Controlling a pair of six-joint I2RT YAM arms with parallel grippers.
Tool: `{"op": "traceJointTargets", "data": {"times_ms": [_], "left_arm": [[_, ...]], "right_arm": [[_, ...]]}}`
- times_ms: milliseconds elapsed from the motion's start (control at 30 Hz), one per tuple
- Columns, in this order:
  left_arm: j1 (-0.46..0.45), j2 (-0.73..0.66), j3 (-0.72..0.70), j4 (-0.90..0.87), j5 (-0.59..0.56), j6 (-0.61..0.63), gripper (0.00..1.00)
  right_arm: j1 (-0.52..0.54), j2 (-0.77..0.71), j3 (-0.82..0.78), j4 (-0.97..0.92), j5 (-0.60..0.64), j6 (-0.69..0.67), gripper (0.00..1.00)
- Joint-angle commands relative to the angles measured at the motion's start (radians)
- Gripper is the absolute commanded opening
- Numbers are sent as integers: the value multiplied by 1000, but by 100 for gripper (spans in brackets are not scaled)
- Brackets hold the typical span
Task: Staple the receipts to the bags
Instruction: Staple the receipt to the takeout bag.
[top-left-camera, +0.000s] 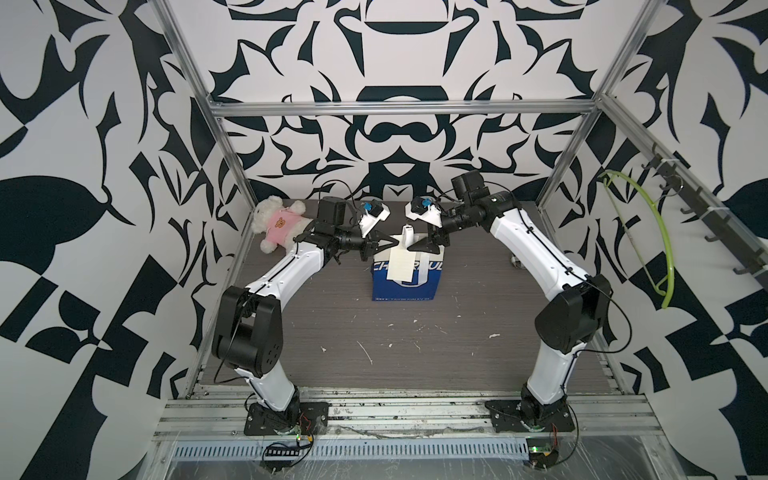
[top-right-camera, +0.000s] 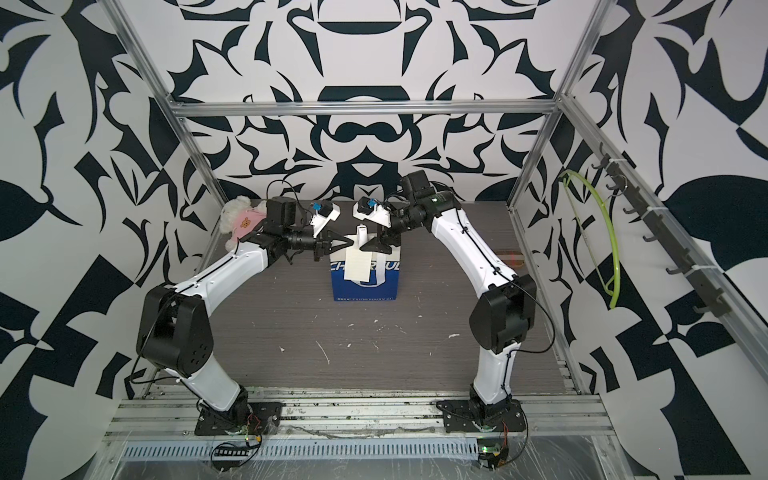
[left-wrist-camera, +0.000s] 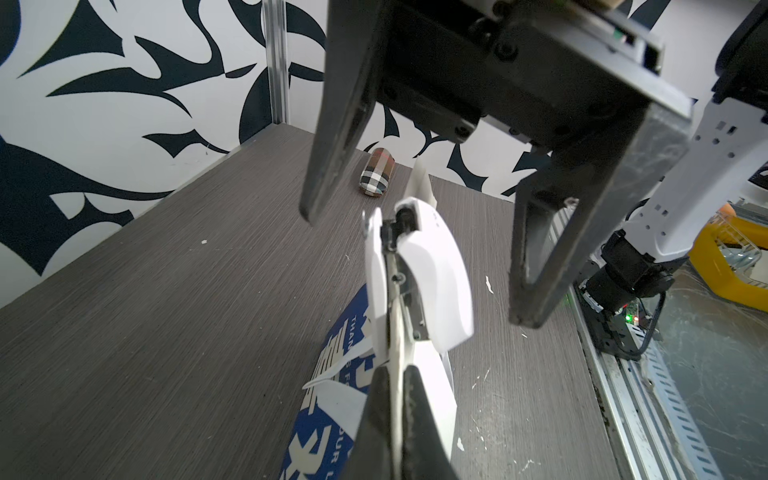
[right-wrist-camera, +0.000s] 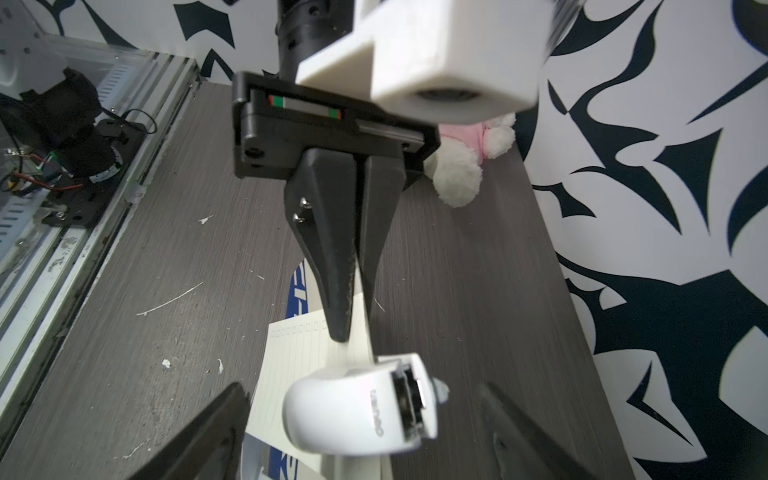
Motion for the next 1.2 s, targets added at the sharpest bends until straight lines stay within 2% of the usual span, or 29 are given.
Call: {"op": "traceJointTargets", "data": {"times_ms": [0, 100, 200, 333, 367, 467, 533, 600, 1167], "left_arm": [[2, -21, 9, -52, 12, 19, 0], [2, -19, 10, -51, 12, 19, 0], [2, -21, 10, -49, 13, 20, 0], [2, -20, 8, -50, 13, 24, 0], [2, -21, 9, -51, 13, 24, 0], [2, -20, 8, -51, 13, 25, 0], [2, -19, 7, -52, 13, 26, 0], [2, -19, 7, -52, 18, 27, 0], [2, -19, 7, -74, 27, 48, 0]], "right_arm": [[10, -4, 56, -90, -35, -47, 81], [15, 5, 63, -93, -33, -48, 75], [15, 18, 77, -112, -36, -53, 74], [17, 44, 117, -163, -45, -75, 56], [17, 48, 120, -167, -46, -77, 55], [16, 53, 126, -173, -45, -78, 55], [16, 53, 124, -174, -36, -79, 73], [17, 53, 121, -164, -21, -79, 78], [16, 126, 207, -212, -27, -49, 72]]}}
